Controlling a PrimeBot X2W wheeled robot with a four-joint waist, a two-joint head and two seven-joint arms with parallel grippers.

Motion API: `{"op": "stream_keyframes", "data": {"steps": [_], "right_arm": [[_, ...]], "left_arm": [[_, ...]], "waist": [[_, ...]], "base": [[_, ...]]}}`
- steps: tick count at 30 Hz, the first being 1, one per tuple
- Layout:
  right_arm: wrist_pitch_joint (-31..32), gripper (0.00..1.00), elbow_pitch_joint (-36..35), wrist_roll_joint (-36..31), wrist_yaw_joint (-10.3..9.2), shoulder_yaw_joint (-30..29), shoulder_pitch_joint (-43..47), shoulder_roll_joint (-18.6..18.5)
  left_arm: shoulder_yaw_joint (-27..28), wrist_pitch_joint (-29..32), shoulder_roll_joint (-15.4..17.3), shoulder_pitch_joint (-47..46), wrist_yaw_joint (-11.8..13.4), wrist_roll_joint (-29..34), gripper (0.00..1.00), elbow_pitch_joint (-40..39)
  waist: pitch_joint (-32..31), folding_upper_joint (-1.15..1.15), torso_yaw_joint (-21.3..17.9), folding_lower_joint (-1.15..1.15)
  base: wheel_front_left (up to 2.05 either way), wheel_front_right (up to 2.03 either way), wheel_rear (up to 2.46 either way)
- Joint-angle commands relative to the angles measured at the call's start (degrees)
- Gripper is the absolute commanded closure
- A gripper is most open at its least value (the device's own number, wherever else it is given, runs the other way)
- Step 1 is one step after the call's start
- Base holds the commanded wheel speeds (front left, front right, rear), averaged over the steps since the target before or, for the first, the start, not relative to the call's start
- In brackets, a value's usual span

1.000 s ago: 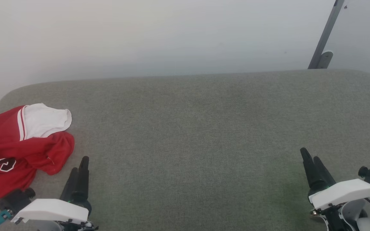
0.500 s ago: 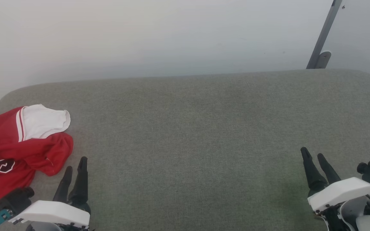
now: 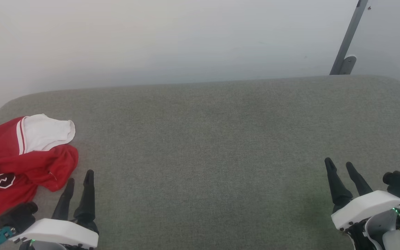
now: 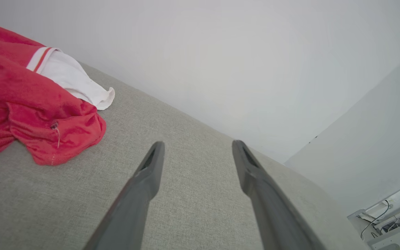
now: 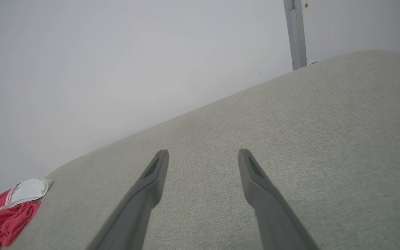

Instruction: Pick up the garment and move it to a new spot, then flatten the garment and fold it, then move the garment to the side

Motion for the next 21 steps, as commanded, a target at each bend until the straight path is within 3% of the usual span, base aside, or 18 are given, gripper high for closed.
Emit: {"op": "stream_keyframes", "data": {"steps": [1, 21], "right_arm": [[-0.56, 0.00, -0.89, -1.43, 0.01, 0.16, -0.86, -0.30], [-1.96, 0.00, -1.26, -11.33, 0.01, 0.34, -0.49, -1.09]], "left_arm": [[-0.06, -0.66, 0.59, 0.28, -0.17, 1.63, 0.00, -0.75], [-0.74, -3.30, 1.42, 1.50, -0.63, 9.08, 0.00, -1.28]], "waist": [[-0.02, 0.00, -0.01, 0.00], [-0.40, 0.00, -0.03, 0.00]], "base": [[0.00, 0.00, 0.00], [0.00, 0.00, 0.00]]}}
